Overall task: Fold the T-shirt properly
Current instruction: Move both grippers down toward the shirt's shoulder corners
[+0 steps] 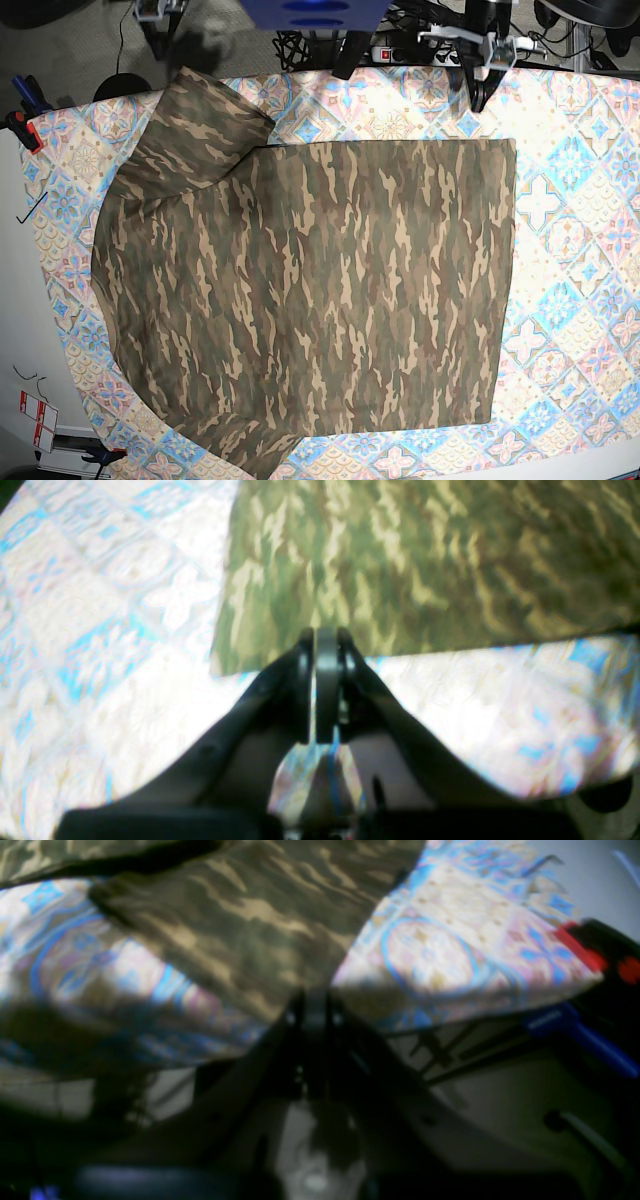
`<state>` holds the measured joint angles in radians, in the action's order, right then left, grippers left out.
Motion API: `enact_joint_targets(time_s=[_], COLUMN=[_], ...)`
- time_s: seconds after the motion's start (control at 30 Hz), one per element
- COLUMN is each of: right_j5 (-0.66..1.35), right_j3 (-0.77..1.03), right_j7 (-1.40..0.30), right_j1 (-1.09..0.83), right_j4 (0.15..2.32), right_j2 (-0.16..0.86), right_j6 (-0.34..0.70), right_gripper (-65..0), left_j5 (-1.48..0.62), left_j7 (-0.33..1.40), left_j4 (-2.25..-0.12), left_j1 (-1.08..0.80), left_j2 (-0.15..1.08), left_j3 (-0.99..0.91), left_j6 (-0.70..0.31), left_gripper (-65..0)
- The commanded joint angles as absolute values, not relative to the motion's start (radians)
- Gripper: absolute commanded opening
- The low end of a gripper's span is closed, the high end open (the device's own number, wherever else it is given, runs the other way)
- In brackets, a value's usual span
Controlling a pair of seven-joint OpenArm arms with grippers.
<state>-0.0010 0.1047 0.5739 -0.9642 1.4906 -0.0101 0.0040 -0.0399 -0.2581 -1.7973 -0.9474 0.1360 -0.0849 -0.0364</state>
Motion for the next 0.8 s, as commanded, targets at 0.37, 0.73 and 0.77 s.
enact_joint_targets(time_s=[0.37, 0.73, 0.77], right_j5=[0.008, 0.124, 0.17], right_j3=[0.027, 0.001, 0.002], right_j7=[0.067, -0.177, -0.188], right_j1=[-0.88, -0.748, -0.736], right_j4=[1.824, 1.87, 1.87], right_j2=[0.064, 0.064, 0.067], right_j6=[0.004, 0.004, 0.005], right_gripper=[-65.0, -57.3, -54.9], left_j5=[-0.051, -0.328, -0.328], left_j7=[0.544, 1.061, 1.093], left_j4=[-2.028, -2.045, -2.045], left_j1=[-0.7, -0.466, -0.449], left_j2=[0.14, 0.142, 0.148], left_j3=[-0.105, -0.507, -0.532], left_j6=[-0.039, -0.429, -0.447], left_gripper=[-65.0, -65.0, -65.0])
